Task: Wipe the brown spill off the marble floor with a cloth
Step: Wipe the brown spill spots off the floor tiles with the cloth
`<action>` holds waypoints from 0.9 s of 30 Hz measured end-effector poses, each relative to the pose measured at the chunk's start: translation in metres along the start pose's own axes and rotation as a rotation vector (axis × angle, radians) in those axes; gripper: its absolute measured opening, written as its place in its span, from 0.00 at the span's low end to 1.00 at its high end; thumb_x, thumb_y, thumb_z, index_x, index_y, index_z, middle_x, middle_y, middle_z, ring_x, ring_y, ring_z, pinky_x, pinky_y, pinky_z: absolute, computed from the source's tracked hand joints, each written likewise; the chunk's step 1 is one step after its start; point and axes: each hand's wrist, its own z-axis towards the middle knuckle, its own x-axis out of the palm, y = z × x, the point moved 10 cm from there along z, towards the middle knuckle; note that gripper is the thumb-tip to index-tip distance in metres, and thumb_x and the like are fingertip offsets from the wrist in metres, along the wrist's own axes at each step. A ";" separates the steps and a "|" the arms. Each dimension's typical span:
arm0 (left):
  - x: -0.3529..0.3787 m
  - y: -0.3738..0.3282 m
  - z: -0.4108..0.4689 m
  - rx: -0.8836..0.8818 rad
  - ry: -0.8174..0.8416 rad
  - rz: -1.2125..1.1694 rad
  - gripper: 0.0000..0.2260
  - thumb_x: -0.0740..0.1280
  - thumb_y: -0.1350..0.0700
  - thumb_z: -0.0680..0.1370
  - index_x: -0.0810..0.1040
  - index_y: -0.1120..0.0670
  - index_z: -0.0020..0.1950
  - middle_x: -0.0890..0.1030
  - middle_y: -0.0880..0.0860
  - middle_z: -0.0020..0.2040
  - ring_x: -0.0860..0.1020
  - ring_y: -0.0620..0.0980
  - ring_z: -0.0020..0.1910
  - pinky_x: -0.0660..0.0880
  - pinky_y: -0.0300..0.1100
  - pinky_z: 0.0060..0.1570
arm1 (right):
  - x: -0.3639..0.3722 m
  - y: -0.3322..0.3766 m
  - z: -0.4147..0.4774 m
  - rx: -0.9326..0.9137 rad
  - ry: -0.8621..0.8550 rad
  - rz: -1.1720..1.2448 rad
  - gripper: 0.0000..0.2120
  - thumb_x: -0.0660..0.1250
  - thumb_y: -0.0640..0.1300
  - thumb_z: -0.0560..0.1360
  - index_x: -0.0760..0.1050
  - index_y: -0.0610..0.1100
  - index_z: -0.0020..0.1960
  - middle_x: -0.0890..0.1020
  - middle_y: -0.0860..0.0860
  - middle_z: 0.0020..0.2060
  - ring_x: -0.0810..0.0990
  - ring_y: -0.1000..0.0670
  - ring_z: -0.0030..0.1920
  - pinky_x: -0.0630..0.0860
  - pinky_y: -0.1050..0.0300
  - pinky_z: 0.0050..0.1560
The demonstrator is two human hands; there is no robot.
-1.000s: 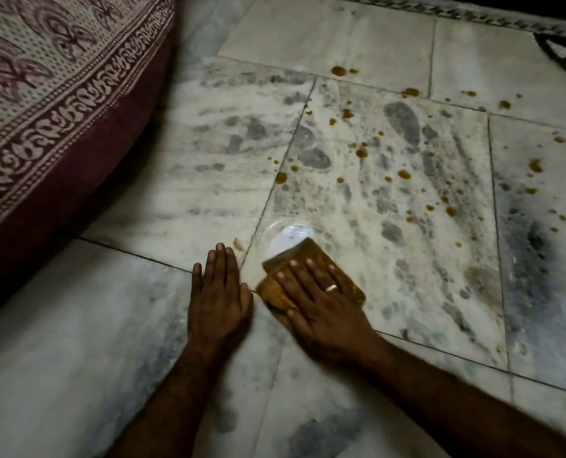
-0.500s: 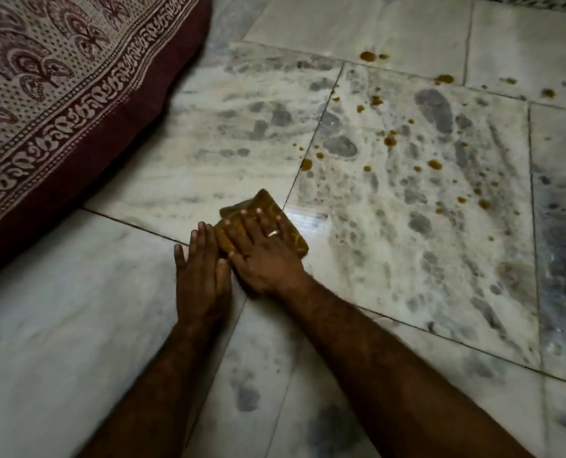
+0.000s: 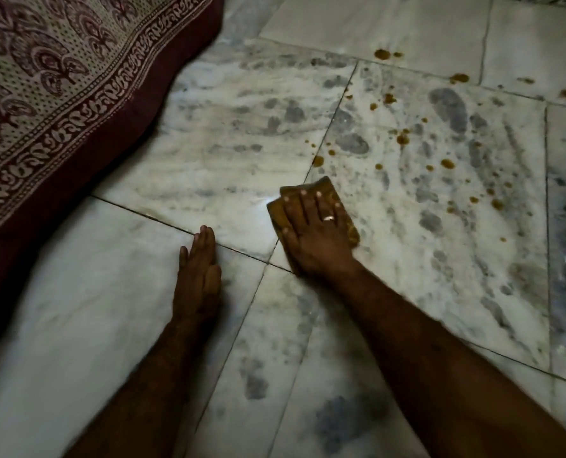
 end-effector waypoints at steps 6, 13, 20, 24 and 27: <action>0.017 -0.012 0.014 0.023 0.062 -0.058 0.35 0.45 0.45 0.75 0.56 0.61 0.80 0.56 0.49 0.78 0.56 0.52 0.80 0.37 0.34 0.76 | 0.019 0.082 -0.041 -0.271 0.031 0.037 0.28 0.50 0.60 0.83 0.54 0.55 0.82 0.58 0.47 0.82 0.53 0.41 0.82 0.44 0.37 0.80; 0.055 -0.072 0.042 0.129 0.098 0.179 0.35 0.44 0.48 0.75 0.58 0.62 0.80 0.59 0.60 0.80 0.59 0.58 0.80 0.43 0.48 0.78 | 0.005 -0.028 -0.065 -0.081 -0.039 -0.041 0.29 0.50 0.60 0.82 0.56 0.56 0.81 0.60 0.50 0.81 0.56 0.44 0.81 0.45 0.42 0.80; 0.076 -0.086 0.066 0.136 0.040 0.552 0.30 0.49 0.50 0.79 0.62 0.64 0.78 0.65 0.64 0.78 0.64 0.60 0.77 0.53 0.59 0.78 | -0.001 -0.035 0.021 0.031 0.014 -0.010 0.32 0.39 0.61 0.80 0.44 0.55 0.83 0.47 0.49 0.83 0.43 0.44 0.82 0.41 0.39 0.80; 0.077 -0.089 0.069 0.152 0.034 0.574 0.29 0.49 0.48 0.81 0.62 0.63 0.79 0.63 0.62 0.79 0.62 0.59 0.78 0.51 0.58 0.78 | -0.001 -0.032 0.019 -0.038 0.058 -0.042 0.32 0.40 0.61 0.81 0.42 0.53 0.83 0.46 0.47 0.83 0.41 0.42 0.82 0.35 0.40 0.78; 0.078 -0.087 0.069 0.138 0.071 0.545 0.30 0.48 0.48 0.81 0.62 0.64 0.78 0.63 0.64 0.79 0.62 0.60 0.79 0.53 0.58 0.78 | -0.005 -0.028 -0.008 -0.151 0.102 -0.051 0.31 0.42 0.62 0.82 0.43 0.54 0.83 0.46 0.47 0.83 0.41 0.42 0.82 0.34 0.40 0.78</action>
